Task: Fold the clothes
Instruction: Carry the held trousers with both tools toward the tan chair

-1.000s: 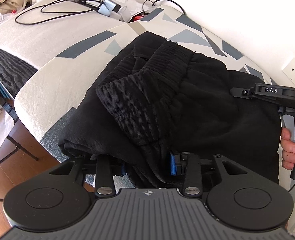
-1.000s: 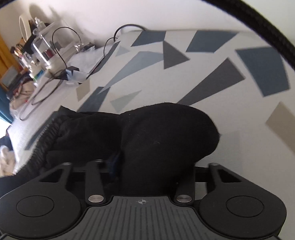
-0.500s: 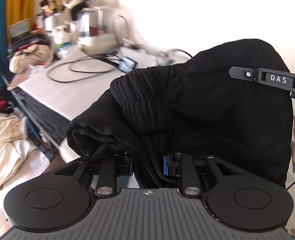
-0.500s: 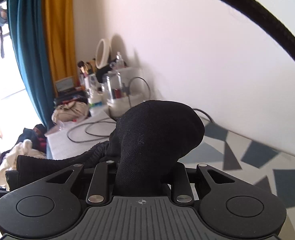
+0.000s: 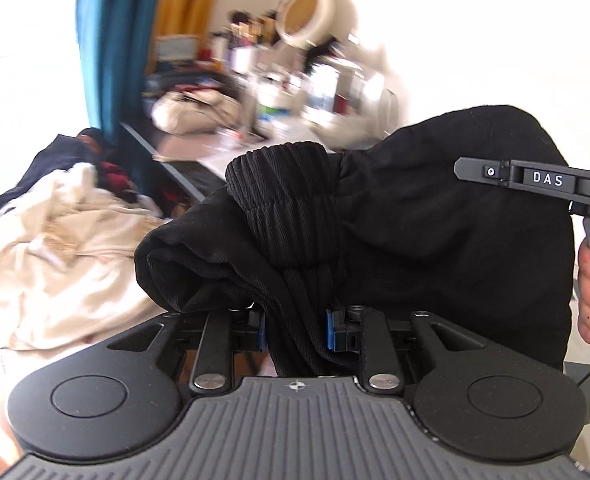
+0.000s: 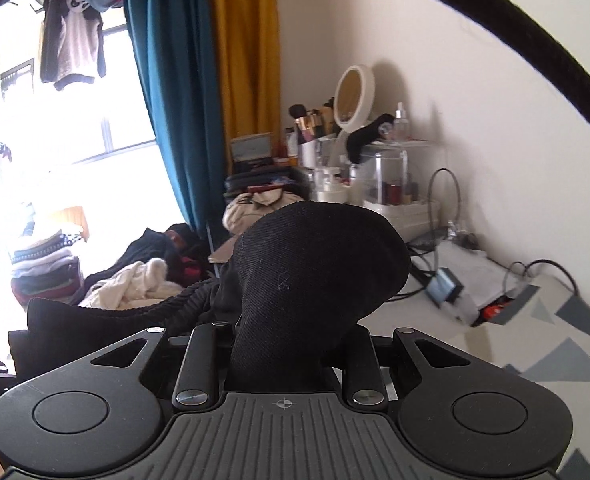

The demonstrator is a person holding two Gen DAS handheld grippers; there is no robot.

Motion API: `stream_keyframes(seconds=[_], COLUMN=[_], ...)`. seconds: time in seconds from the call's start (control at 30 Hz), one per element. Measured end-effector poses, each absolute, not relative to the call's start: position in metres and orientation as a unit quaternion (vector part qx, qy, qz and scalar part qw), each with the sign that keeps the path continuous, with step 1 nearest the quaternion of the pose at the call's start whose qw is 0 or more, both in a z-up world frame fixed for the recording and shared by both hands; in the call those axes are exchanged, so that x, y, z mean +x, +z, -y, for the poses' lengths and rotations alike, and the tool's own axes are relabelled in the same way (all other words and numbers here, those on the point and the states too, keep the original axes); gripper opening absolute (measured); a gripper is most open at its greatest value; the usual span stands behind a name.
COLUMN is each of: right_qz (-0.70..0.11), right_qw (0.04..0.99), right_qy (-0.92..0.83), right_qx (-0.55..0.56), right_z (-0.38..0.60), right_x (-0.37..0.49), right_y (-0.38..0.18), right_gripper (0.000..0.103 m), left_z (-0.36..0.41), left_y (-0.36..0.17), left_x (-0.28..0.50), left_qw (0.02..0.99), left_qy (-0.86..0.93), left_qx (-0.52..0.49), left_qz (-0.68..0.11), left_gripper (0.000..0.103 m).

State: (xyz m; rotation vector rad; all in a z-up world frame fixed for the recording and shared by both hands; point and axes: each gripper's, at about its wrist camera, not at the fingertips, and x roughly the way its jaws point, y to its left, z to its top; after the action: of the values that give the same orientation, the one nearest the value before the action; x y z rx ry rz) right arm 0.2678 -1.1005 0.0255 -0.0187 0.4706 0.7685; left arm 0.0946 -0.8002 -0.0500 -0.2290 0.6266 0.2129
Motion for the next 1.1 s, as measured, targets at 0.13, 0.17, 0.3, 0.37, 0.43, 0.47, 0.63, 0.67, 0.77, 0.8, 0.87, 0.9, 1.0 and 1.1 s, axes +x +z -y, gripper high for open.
stream_keyframes(seconds=[0.13, 0.17, 0.3, 0.37, 0.43, 0.47, 0.63, 0.67, 0.77, 0.8, 0.87, 0.9, 1.0, 1.1], right_qz=[-0.234, -0.236, -0.245, -0.251, -0.26, -0.265, -0.273, -0.274, -0.27, -0.267, -0.26, -0.262, -0.271, -0.287], right_qw=[0.888, 0.883, 0.859, 0.846, 0.832, 0.825, 0.791, 0.784, 0.77, 0.767, 0.76, 0.757, 0.752, 0.752], right_qy=[0.396, 0.406, 0.448, 0.469, 0.488, 0.498, 0.542, 0.551, 0.57, 0.575, 0.585, 0.588, 0.591, 0.584], right_qx=[-0.013, -0.016, -0.026, -0.033, -0.038, -0.042, -0.075, -0.08, -0.096, -0.101, -0.112, -0.112, -0.109, -0.107], right_z=[1.007, 0.981, 0.883, 0.84, 0.799, 0.781, 0.691, 0.676, 0.628, 0.613, 0.583, 0.566, 0.514, 0.458], right_x=[0.231, 0.219, 0.172, 0.152, 0.134, 0.126, 0.092, 0.087, 0.074, 0.07, 0.062, 0.061, 0.065, 0.084], right_y=[0.035, 0.036, 0.039, 0.037, 0.034, 0.032, 0.026, 0.024, 0.02, 0.018, 0.013, 0.01, -0.001, -0.01], right_gripper=[0.022, 0.021, 0.021, 0.021, 0.021, 0.021, 0.021, 0.021, 0.021, 0.021, 0.021, 0.021, 0.021, 0.021], left_z=[0.733, 0.716, 0.651, 0.625, 0.602, 0.591, 0.544, 0.536, 0.504, 0.492, 0.468, 0.456, 0.408, 0.353], left_y=[-0.045, -0.044, -0.042, -0.042, -0.043, -0.044, -0.053, -0.054, -0.06, -0.062, -0.067, -0.07, -0.08, -0.086], left_x=[0.05, 0.037, -0.012, -0.035, -0.055, -0.064, -0.095, -0.1, -0.111, -0.112, -0.111, -0.111, -0.104, -0.095], left_qw=[0.936, 0.934, 0.923, 0.917, 0.909, 0.905, 0.884, 0.881, 0.873, 0.87, 0.866, 0.864, 0.86, 0.856], left_qy=[0.14, 0.15, 0.199, 0.226, 0.251, 0.263, 0.315, 0.323, 0.343, 0.348, 0.357, 0.361, 0.362, 0.347], left_qx=[-0.113, -0.113, -0.117, -0.118, -0.127, -0.134, -0.169, -0.174, -0.19, -0.192, -0.19, -0.19, -0.197, -0.208], left_qz=[-0.302, -0.303, -0.307, -0.307, -0.307, -0.306, -0.3, -0.298, -0.292, -0.291, -0.294, -0.295, -0.302, -0.323], left_gripper=[0.025, 0.025, 0.025, 0.025, 0.025, 0.025, 0.025, 0.025, 0.025, 0.025, 0.025, 0.025, 0.025, 0.025])
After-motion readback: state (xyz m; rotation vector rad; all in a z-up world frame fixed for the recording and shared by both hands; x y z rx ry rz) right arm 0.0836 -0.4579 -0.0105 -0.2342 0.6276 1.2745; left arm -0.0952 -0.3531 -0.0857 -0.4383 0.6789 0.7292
